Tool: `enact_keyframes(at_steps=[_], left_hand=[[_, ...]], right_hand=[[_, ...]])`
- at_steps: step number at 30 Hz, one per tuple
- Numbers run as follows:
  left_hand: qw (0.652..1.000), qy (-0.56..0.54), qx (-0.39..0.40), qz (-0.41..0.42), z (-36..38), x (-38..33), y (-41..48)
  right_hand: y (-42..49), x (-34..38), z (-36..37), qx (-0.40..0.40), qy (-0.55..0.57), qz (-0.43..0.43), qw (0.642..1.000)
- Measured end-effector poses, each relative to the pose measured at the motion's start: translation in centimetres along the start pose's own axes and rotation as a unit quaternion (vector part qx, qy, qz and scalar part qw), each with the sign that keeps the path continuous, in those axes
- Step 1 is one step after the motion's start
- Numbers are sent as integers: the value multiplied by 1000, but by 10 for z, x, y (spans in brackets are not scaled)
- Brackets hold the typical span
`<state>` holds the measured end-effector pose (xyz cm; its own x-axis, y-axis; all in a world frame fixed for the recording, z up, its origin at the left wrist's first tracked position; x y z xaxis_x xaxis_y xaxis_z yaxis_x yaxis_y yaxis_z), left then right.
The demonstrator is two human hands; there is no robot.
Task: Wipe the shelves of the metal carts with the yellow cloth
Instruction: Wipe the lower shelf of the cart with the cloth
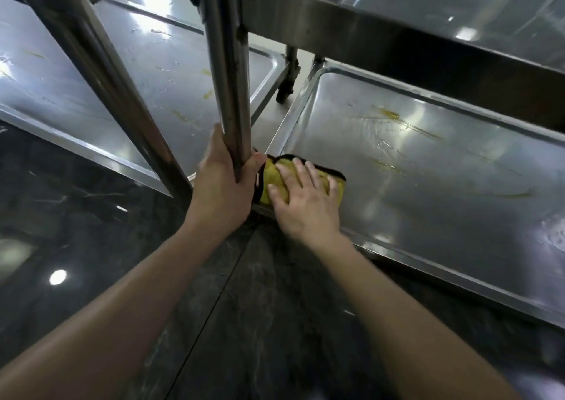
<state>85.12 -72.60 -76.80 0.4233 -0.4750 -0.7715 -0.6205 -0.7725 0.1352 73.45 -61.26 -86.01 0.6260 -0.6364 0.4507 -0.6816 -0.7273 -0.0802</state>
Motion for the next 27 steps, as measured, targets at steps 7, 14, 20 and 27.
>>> enact_keyframes(at_steps=[7,14,20,27], left_hand=[[1000,5,-14,21,-1,-4,3],[1000,2,-9,14,1,-2,-4],[1000,6,-11,4,-2,-4,0],[1000,12,3,-16,-4,-4,-3]], right_hand=[[140,-48,-44,-32,-7,114,993],[-12,-1,-1,-13,-15,9,1000],[118,-50,-44,-35,-24,102,994],[-57,-34,-19,-15,-5,30,999]])
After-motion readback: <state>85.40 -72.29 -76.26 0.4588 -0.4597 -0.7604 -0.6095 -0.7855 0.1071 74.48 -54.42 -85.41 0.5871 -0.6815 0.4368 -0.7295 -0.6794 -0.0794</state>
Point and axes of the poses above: each hand's wrist, its own y-axis towards the middle knuckle, its own z-axis out of the palm, x = y × z, the point moved 9 cm from there along y, towards the middle knuckle, and after that the axes turned 11 degrees about y, right-handed, at the moved point
